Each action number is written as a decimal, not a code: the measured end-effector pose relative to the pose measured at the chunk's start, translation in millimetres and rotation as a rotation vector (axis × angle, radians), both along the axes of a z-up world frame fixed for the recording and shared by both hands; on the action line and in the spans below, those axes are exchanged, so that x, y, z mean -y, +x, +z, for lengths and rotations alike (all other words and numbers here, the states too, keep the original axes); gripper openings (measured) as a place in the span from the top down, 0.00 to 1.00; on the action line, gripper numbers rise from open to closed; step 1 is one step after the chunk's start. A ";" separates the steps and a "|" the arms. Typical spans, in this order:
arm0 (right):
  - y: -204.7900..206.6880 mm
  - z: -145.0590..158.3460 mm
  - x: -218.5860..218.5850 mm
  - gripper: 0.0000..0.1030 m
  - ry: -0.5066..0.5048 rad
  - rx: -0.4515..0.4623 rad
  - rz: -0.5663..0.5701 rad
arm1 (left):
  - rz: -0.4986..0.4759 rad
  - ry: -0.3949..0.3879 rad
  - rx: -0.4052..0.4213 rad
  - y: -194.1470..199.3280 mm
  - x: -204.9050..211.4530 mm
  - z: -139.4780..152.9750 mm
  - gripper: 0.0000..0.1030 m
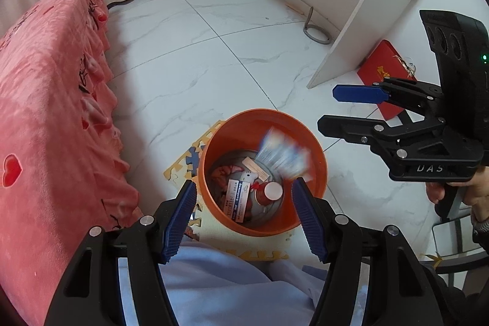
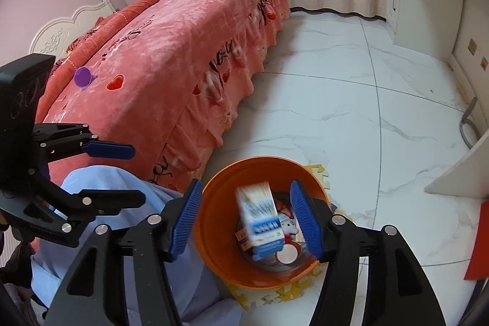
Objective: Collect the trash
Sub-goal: 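Open the right gripper to drop its box while the left drops its box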
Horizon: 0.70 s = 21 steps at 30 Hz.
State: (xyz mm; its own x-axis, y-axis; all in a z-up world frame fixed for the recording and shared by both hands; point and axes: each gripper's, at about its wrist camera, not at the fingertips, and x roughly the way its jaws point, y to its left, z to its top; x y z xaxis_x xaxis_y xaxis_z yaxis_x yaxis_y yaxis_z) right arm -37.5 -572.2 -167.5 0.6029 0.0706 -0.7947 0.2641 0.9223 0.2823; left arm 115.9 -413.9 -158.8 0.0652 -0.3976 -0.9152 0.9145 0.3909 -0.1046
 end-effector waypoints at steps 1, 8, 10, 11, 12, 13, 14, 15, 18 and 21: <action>-1.0 1.2 -0.1 0.41 0.003 0.001 -0.002 | 0.000 -0.002 0.002 0.1 -1.9 1.1 0.36; -6.0 20.3 -15.4 0.36 0.011 0.034 0.016 | 0.033 -0.036 0.036 -2.4 -21.2 18.7 0.22; -5.0 28.3 -25.9 0.36 0.014 0.049 0.041 | 0.043 -0.048 0.046 -3.3 -29.3 25.1 0.22; -4.3 31.3 -30.1 0.36 0.015 0.055 0.052 | 0.054 -0.049 0.054 -3.7 -35.9 28.8 0.22; -3.3 36.1 -36.3 0.36 0.014 0.063 0.066 | 0.064 -0.048 0.061 -3.2 -40.0 30.0 0.22; -1.8 40.9 -42.5 0.36 0.014 0.072 0.078 | 0.077 -0.046 0.067 -2.9 -45.1 32.1 0.22; -0.4 44.8 -47.6 0.36 0.015 0.078 0.089 | 0.092 -0.048 0.069 -2.6 -53.1 35.5 0.22; 1.7 50.4 -55.5 0.35 0.017 0.087 0.109 | 0.100 -0.051 0.070 -2.8 -57.7 37.4 0.21; 6.2 62.2 -71.9 0.32 0.010 0.106 0.143 | 0.137 -0.064 0.100 -4.1 -76.1 46.6 0.15; 11.4 72.3 -88.7 0.32 0.009 0.118 0.180 | 0.169 -0.074 0.116 -5.3 -93.1 55.7 0.15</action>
State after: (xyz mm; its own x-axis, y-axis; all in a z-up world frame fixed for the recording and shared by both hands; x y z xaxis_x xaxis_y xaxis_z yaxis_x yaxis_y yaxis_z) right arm -26.1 -483.4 -95.2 0.6686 0.1922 -0.7183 0.0603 0.9488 0.3099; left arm 110.6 -320.8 -103.2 0.2394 -0.4378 -0.8666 0.8442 0.5347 -0.0369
